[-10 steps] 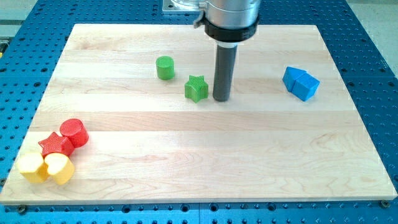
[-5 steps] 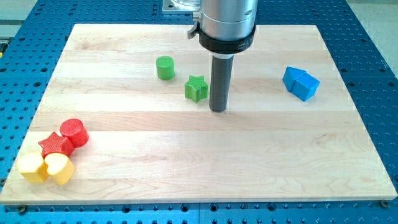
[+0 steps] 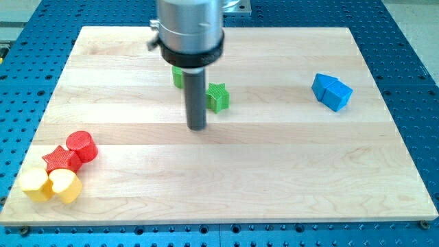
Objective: Slide both the green blocks towards the center left side of the board
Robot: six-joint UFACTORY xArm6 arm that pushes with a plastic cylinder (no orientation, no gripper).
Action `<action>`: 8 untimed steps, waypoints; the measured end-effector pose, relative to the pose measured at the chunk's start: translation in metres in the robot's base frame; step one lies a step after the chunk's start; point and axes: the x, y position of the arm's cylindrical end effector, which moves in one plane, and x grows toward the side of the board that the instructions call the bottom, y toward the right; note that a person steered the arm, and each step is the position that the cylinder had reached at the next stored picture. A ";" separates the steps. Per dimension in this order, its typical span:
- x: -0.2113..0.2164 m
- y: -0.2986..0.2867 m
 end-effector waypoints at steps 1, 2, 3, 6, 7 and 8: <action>-0.021 -0.009; -0.020 -0.001; -0.025 0.003; -0.050 0.077; -0.076 0.082; -0.114 0.109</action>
